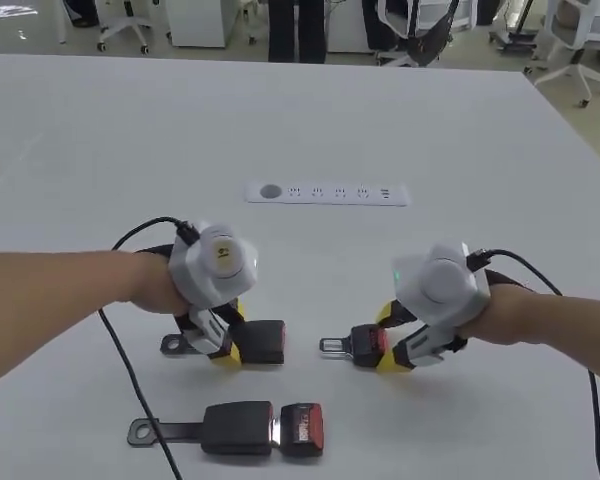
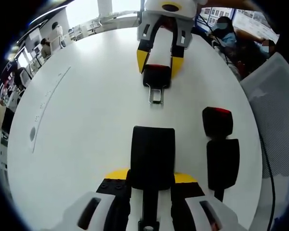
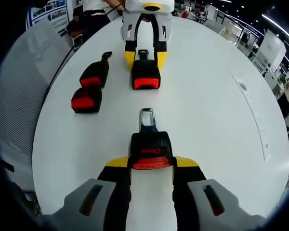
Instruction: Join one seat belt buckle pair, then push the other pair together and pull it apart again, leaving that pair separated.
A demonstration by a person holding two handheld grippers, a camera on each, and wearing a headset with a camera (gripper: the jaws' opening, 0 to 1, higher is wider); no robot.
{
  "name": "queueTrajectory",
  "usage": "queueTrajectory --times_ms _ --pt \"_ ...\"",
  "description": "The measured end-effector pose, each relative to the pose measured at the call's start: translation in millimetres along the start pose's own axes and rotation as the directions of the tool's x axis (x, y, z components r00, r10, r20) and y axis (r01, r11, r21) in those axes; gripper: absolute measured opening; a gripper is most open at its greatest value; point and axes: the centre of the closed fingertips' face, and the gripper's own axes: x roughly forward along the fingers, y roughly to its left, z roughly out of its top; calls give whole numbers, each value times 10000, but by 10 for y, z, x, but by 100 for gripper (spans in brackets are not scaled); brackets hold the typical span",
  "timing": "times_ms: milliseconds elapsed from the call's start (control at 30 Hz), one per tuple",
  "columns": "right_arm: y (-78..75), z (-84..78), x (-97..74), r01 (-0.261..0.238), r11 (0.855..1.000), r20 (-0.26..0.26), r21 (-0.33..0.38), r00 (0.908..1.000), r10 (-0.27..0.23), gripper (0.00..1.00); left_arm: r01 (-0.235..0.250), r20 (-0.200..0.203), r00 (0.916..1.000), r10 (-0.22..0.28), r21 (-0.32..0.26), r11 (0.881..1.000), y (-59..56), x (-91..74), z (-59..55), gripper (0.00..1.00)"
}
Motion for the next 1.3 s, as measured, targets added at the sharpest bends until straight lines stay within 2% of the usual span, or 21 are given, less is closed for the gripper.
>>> queueTrajectory --times_ms 300,1300 --pt "6 102 53 30 10000 124 83 9999 -31 31 -34 -75 10000 34 -71 10000 -10 -6 8 32" --pt "38 441 230 -35 9995 382 -315 9993 47 31 -2 -148 9999 2 -28 10000 19 16 -25 32"
